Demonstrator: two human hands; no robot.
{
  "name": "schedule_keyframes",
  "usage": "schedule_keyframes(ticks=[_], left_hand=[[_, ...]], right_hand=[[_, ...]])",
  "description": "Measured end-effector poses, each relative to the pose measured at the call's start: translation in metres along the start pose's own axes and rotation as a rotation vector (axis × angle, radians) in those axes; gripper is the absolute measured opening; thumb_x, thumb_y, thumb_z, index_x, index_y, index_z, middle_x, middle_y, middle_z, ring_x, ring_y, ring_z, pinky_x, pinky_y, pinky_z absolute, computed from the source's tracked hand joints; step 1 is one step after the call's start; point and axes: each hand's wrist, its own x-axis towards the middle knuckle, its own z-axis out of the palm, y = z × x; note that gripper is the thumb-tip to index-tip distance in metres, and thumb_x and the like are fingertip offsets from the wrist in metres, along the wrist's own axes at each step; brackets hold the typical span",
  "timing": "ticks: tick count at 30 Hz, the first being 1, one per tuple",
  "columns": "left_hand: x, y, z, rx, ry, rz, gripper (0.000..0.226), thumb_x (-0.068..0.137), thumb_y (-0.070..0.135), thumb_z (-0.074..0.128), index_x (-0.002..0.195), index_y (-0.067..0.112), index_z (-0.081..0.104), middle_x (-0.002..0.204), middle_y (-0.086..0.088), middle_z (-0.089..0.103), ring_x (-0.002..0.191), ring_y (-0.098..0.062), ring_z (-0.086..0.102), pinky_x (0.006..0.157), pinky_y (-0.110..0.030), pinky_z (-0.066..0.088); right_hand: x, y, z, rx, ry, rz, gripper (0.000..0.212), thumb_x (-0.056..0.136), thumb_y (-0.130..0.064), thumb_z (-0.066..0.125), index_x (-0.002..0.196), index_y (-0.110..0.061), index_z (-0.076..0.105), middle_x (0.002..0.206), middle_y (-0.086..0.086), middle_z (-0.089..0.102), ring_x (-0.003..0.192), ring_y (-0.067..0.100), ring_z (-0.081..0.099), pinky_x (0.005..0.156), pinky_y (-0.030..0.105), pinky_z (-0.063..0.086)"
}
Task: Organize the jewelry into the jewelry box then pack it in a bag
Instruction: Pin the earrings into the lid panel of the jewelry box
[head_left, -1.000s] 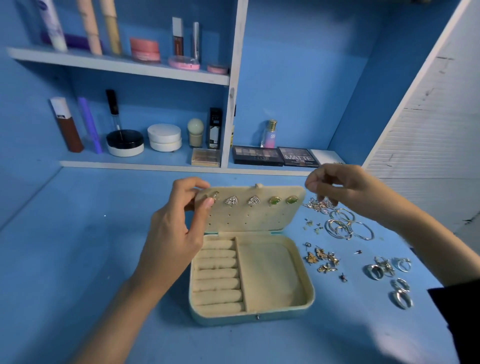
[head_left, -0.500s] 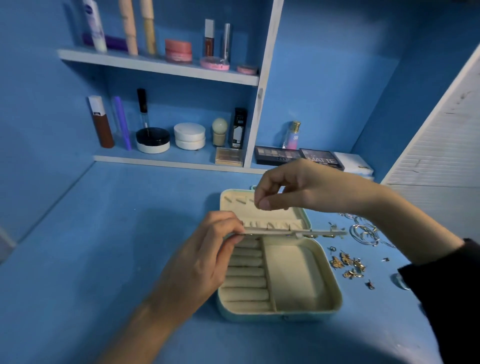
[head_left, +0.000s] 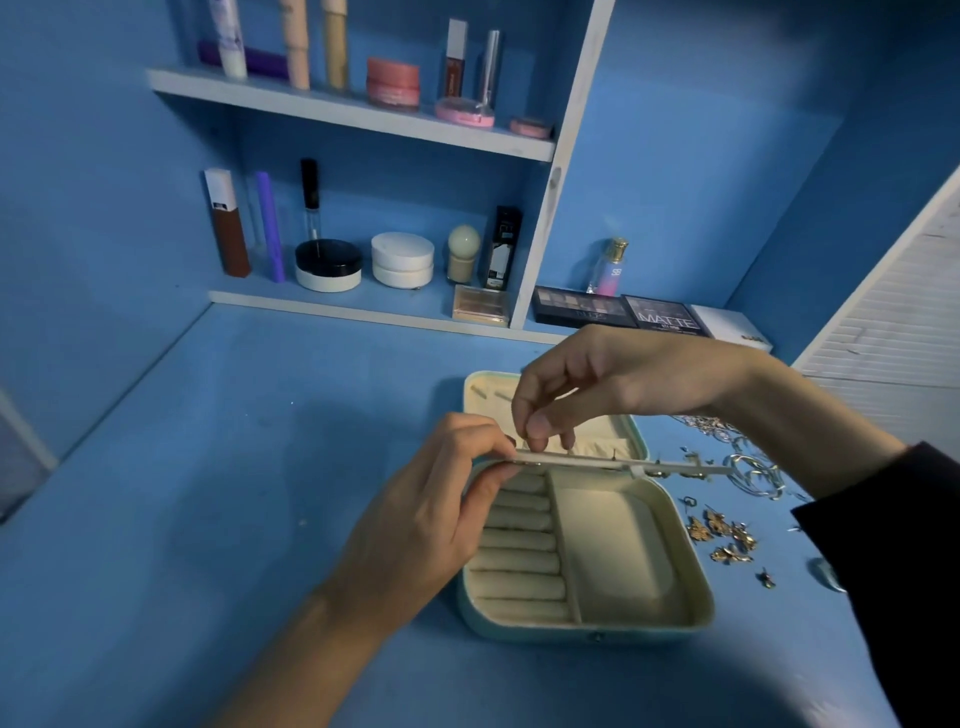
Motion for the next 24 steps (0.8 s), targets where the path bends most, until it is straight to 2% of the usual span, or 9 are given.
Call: schedule_keyframes(ticks=[24], left_hand=[[0.001, 0.001, 0.0, 0.036, -0.006, 0.015, 0.01, 0.094, 0.016, 0.048, 0.103, 0.016, 0.044, 0.099, 0.007, 0.047, 0.09, -0.009, 0.056, 0.08, -0.023, 0.048]], right_hand=[[-0.001, -0.011, 0.003, -0.061, -0.014, 0.002, 0.011, 0.088, -0.004, 0.06, 0.086, -0.013, 0.066, 0.077, -0.001, 0.065, 0.066, 0.0, 0.059, 0.067, 0.018, 0.048]])
